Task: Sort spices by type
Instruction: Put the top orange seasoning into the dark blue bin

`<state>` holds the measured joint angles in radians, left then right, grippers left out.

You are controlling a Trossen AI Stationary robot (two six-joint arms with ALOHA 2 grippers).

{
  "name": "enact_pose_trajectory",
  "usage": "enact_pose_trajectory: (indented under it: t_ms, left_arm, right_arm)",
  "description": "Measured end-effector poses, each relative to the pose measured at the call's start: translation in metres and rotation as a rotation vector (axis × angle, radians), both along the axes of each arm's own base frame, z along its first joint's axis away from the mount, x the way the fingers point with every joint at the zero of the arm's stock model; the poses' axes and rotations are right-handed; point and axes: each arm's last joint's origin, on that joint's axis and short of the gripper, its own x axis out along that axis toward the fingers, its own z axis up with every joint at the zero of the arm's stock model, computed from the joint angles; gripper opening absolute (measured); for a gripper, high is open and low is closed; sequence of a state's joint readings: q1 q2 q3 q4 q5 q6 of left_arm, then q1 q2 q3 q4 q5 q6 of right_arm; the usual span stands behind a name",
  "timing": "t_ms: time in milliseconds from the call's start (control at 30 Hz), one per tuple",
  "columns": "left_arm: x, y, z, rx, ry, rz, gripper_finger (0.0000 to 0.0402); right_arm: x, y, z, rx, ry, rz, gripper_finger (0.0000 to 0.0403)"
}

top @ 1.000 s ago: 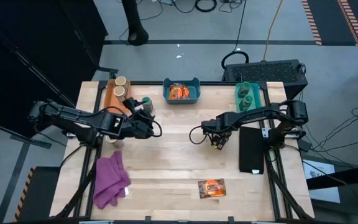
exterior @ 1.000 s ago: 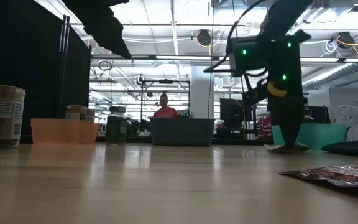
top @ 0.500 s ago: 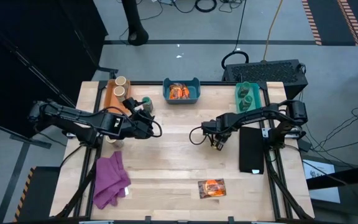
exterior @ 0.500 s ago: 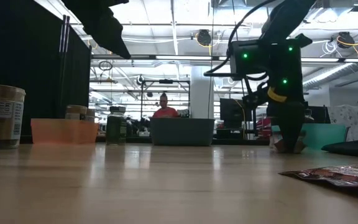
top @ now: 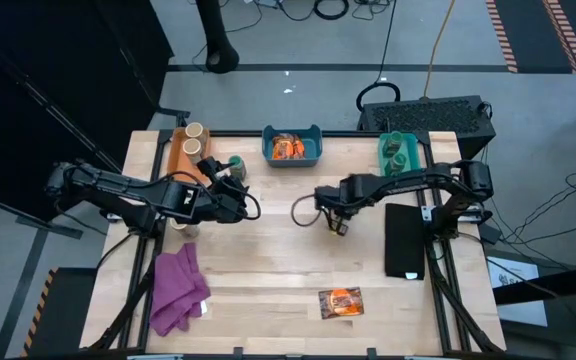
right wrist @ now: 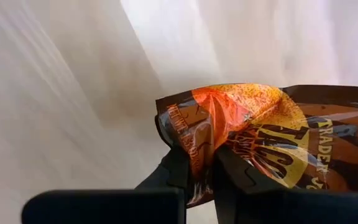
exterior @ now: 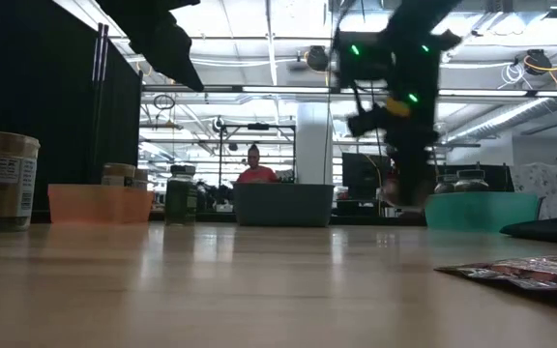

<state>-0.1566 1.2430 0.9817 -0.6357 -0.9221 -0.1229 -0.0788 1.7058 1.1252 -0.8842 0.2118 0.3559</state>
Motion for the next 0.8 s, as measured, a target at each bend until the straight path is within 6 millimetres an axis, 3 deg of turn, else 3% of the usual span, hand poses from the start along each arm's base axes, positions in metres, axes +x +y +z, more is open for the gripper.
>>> enact_pose_trajectory:
  t_ms: [300, 633, 800]
  left_arm:
    - [0.000, 0.000, 0.000, -0.001, -0.001, 0.001, 0.0370]
    - [0.000, 0.000, 0.000, 0.000, 0.001, 0.002, 0.0370]
    - [0.000, 0.000, 0.000, 0.000, 0.001, 0.002, 0.0370]
  right_arm:
    - [0.046, -0.030, 0.045, -0.140, -0.386, 0.136, 0.0019]
    - [0.064, -0.072, 0.071, -0.325, -0.705, 0.136, 0.0019]
    - [0.071, -0.087, 0.077, -0.383, -0.856, -0.014, 0.0019]
